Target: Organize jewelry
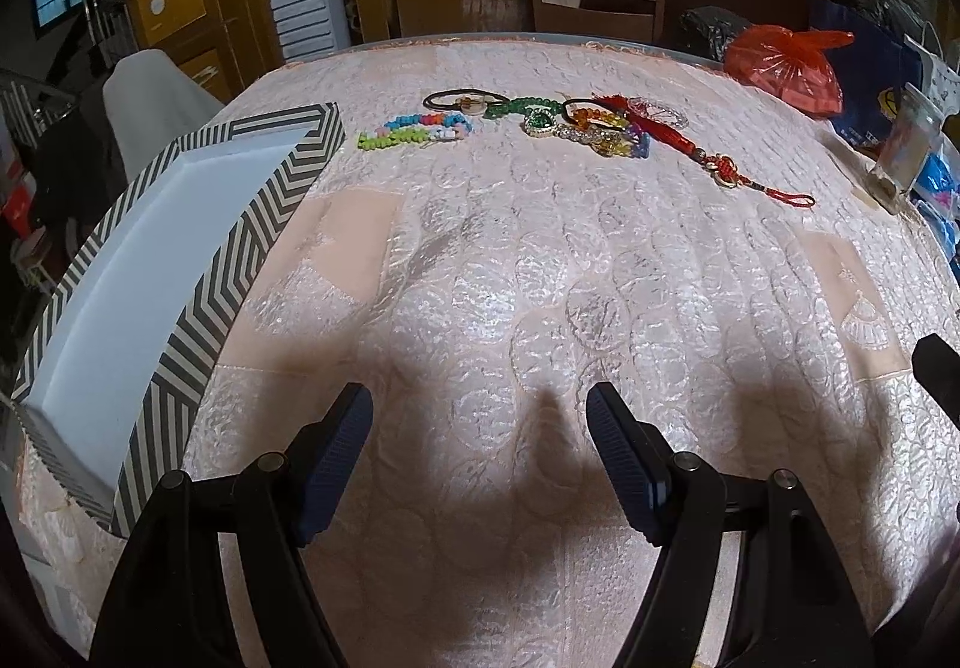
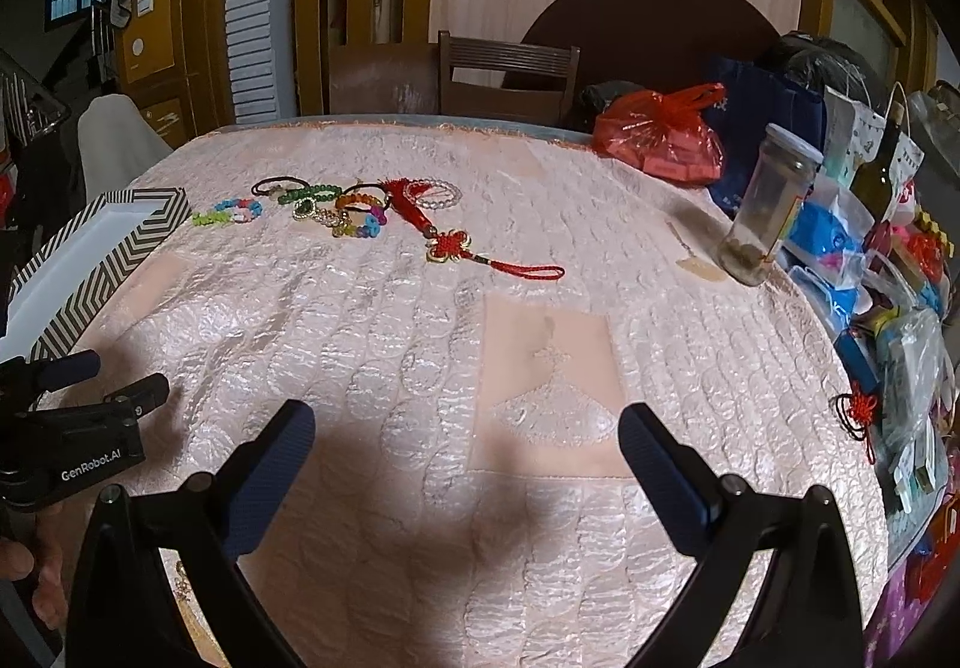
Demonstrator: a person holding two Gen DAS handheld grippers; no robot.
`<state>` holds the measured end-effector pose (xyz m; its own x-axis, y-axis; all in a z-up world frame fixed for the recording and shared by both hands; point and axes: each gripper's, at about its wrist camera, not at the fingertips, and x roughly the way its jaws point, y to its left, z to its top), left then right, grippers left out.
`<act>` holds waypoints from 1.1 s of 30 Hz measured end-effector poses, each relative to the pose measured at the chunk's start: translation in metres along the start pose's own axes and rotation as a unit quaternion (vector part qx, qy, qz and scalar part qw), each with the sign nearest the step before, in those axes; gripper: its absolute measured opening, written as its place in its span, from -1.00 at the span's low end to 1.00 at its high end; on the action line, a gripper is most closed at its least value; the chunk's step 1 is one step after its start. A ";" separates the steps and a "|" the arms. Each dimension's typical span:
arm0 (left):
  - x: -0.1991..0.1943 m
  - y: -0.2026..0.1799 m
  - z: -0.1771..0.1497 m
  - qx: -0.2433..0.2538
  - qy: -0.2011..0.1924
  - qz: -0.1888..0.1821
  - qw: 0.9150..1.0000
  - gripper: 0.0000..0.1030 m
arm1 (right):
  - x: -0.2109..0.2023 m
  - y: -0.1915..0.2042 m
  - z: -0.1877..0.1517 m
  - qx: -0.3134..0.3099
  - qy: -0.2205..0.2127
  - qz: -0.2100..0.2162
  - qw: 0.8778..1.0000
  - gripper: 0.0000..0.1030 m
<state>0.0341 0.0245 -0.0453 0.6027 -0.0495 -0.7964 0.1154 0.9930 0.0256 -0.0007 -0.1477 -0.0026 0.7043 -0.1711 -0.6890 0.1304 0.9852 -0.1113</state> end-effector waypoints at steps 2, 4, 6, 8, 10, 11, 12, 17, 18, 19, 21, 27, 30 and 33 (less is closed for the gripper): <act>0.000 0.000 0.000 0.000 0.000 0.000 1.000 -0.06 | 0.000 0.000 0.000 -0.001 0.000 0.000 1.000 0.99; 0.000 0.000 0.000 0.000 -0.001 0.000 1.000 -0.06 | 0.000 0.000 0.000 -0.001 0.000 -0.001 1.000 0.99; -0.001 0.000 -0.001 0.000 0.000 0.000 1.000 -0.06 | 0.000 0.001 0.000 -0.001 0.000 -0.002 1.000 0.99; -0.001 -0.001 -0.001 0.000 0.000 0.001 1.000 -0.06 | 0.001 0.001 0.000 -0.002 0.000 -0.002 1.000 0.99; -0.002 -0.001 -0.001 0.001 -0.001 0.003 1.000 -0.06 | 0.001 0.001 0.000 -0.002 -0.001 -0.002 1.000 0.99; -0.002 -0.001 -0.001 0.002 -0.003 0.005 1.000 -0.06 | 0.001 0.001 0.000 -0.001 -0.003 -0.001 1.000 0.99; -0.003 -0.001 -0.001 0.003 -0.004 0.007 1.000 -0.06 | 0.001 0.000 0.000 0.000 -0.004 -0.001 1.000 0.99; -0.007 -0.002 0.000 0.004 -0.009 0.009 1.000 -0.06 | -0.001 -0.002 0.000 0.000 -0.009 0.001 1.000 0.99; -0.007 -0.002 0.000 0.004 -0.009 0.009 1.000 -0.06 | -0.002 -0.002 0.000 0.000 -0.010 0.001 1.000 0.99; -0.007 -0.002 0.001 0.003 -0.009 0.008 1.000 -0.06 | -0.002 -0.002 0.000 0.001 -0.012 0.002 1.000 0.99; -0.008 -0.002 0.001 0.004 -0.009 0.009 1.000 -0.06 | -0.003 -0.001 0.000 -0.001 -0.011 0.002 1.000 0.99; -0.009 -0.002 0.003 0.006 -0.011 0.007 1.000 -0.06 | -0.004 0.002 0.001 -0.005 -0.014 0.002 1.000 0.99; -0.009 -0.002 0.005 0.006 -0.011 0.009 1.000 -0.06 | -0.004 0.002 0.001 -0.005 -0.012 0.002 1.000 0.99; -0.009 -0.003 0.006 0.007 -0.012 0.009 1.000 -0.06 | -0.004 0.002 0.001 -0.006 -0.012 0.002 1.000 0.99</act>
<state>0.0328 0.0213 -0.0345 0.6231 -0.0338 -0.7814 0.1149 0.9922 0.0487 -0.0026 -0.1454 0.0000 0.7212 -0.1672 -0.6722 0.1197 0.9859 -0.1169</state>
